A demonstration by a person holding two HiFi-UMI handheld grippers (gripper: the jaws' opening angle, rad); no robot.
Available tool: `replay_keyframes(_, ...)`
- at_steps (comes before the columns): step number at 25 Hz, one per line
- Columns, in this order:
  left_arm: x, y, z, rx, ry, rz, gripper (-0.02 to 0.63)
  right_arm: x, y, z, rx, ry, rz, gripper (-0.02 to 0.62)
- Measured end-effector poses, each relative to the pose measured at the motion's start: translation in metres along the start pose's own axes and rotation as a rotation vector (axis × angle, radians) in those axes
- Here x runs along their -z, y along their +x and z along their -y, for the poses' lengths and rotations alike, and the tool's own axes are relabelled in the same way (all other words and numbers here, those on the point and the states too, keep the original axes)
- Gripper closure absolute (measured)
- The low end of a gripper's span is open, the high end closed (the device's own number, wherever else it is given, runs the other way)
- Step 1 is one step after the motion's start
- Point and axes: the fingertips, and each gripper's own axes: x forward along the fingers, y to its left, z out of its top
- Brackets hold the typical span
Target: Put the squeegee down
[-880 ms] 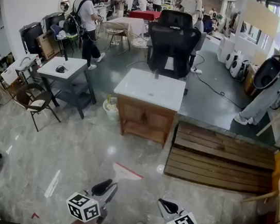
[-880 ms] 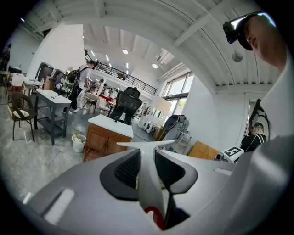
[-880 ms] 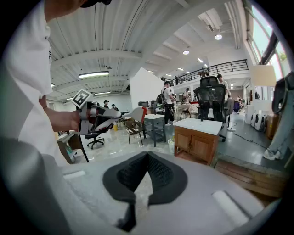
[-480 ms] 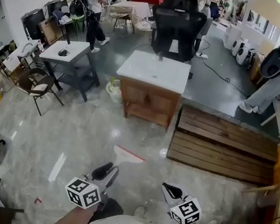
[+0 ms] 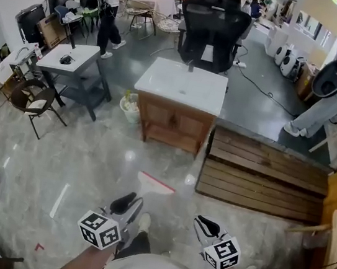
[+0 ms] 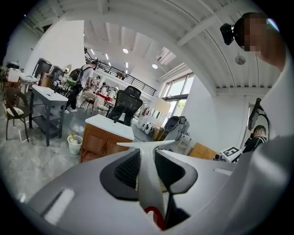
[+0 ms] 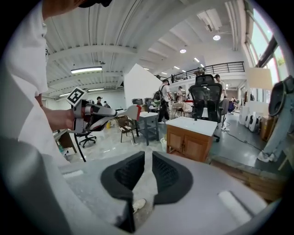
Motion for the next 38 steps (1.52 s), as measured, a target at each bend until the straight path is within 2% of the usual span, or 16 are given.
replay_keyframes(6, -0.044, 0.047, -0.059, 0.056, 0.008, 0.005, 0.494, -0.054, 0.055, 0.025, 0.071, -0.049, -0.005, 0.546)
replay_keyframes(11, -0.081, 0.075, -0.104, 0.102, 0.045, 0.002, 0.494, -0.097, 0.105, 0.046, 0.137, -0.021, 0.019, 0.546)
replay_keyframes(16, -0.098, 0.092, -0.141, 0.117, 0.030, -0.002, 0.494, -0.118, 0.148, 0.050, 0.152, 0.003, 0.014, 0.545)
replay_keyframes(24, -0.107, 0.122, -0.174, 0.109, -0.002, 0.001, 0.494, -0.129, 0.185, 0.072, 0.147, 0.004, -0.035, 0.546)
replay_keyframes(30, -0.122, 0.167, -0.191, 0.071, 0.008, -0.006, 0.494, -0.141, 0.217, 0.118, 0.132, 0.013, -0.023, 0.546)
replay_keyframes(38, -0.153, 0.269, -0.197, 0.019, 0.040, -0.023, 0.494, -0.172, 0.256, 0.220, 0.102, 0.013, 0.008, 0.546)
